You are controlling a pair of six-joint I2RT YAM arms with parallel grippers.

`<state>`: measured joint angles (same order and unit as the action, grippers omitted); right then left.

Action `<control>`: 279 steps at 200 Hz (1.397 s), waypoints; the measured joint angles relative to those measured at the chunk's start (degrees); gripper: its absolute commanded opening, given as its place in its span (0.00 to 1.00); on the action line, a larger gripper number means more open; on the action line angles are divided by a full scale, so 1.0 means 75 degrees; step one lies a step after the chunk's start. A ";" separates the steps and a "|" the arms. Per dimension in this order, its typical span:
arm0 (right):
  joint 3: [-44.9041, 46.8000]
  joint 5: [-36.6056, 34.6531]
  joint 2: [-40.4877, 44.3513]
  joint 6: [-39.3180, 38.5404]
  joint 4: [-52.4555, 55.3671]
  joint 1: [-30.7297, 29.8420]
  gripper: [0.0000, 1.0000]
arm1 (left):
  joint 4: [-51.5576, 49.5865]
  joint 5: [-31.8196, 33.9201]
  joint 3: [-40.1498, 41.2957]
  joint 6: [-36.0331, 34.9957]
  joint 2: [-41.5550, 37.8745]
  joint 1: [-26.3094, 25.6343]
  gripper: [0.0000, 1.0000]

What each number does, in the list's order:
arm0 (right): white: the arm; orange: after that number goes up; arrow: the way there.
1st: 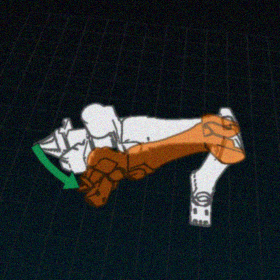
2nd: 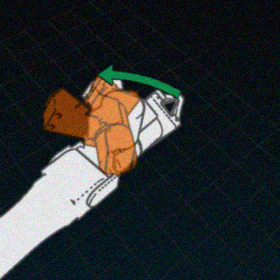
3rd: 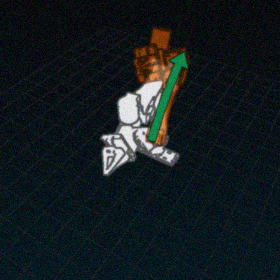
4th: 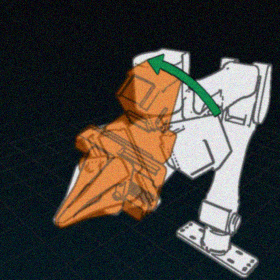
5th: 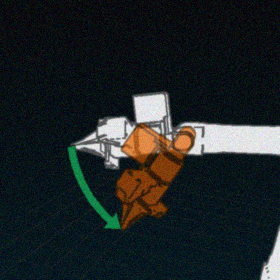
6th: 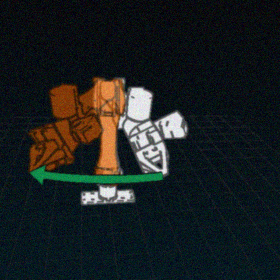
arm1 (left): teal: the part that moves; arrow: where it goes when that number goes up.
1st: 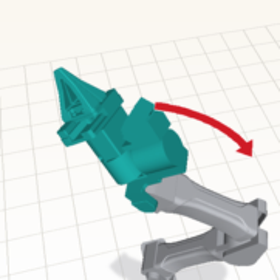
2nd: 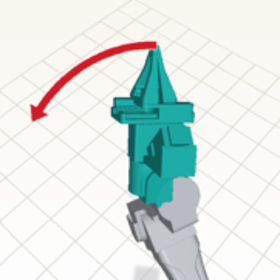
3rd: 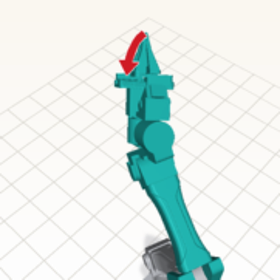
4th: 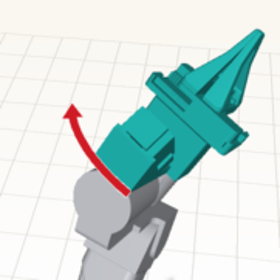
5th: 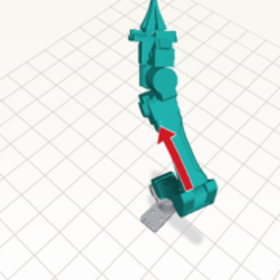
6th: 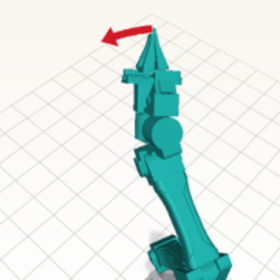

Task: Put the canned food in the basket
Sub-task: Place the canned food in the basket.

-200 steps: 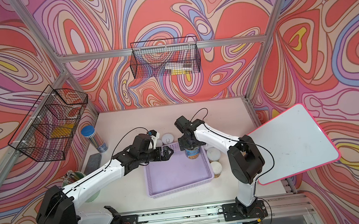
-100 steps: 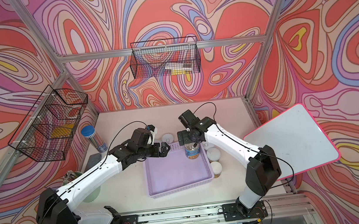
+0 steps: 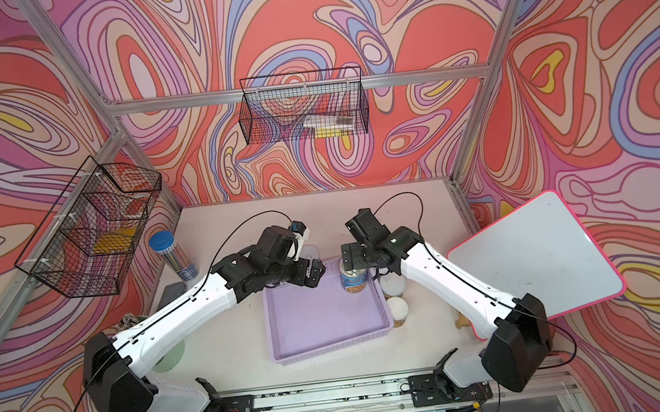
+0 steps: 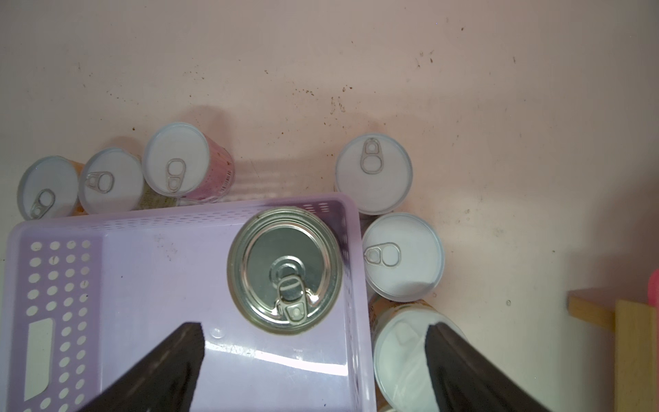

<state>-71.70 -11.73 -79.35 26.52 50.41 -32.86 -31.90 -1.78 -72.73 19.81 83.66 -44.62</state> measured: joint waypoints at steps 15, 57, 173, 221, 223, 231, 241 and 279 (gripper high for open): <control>0.0291 0.0015 0.0248 0.0096 0.0093 0.0224 0.98 | 0.0026 -0.0117 -0.0006 -0.0108 0.0035 -0.0163 0.99; 0.1107 0.0376 0.1078 0.0259 0.0373 0.1212 0.98 | 0.0350 -0.0335 -0.0006 -0.0297 0.0119 -0.0495 0.99; 0.1716 0.1638 0.0577 0.0283 0.0195 0.2130 0.98 | 0.1084 0.0402 -0.0006 -0.0300 0.0839 -0.2043 0.99; 0.1716 0.1612 0.0108 0.0309 0.0070 0.2177 0.98 | 0.1716 0.0411 0.0079 -0.0455 0.0775 -0.2046 0.99; 0.1716 0.1594 0.0102 0.0309 0.0070 0.2177 0.98 | 0.1740 0.0393 0.0079 -0.0469 0.0772 -0.2043 0.99; 0.1716 0.1533 0.0079 0.0312 0.0076 0.2180 0.97 | 0.1816 0.0303 0.0073 -0.0498 0.0761 -0.2020 0.99; 0.1716 0.1469 0.0067 0.0312 0.0079 0.2183 0.97 | 0.1865 0.0122 0.0032 -0.0527 0.0761 -0.1976 0.99; 0.1719 0.1364 -0.0026 0.0315 0.0070 0.2189 0.96 | 0.2226 -0.0734 -0.0242 -0.0463 0.0807 -0.1609 0.99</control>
<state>-58.81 -1.50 -79.55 28.88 50.94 -16.45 -15.20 -7.29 -74.54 16.34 89.71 -56.69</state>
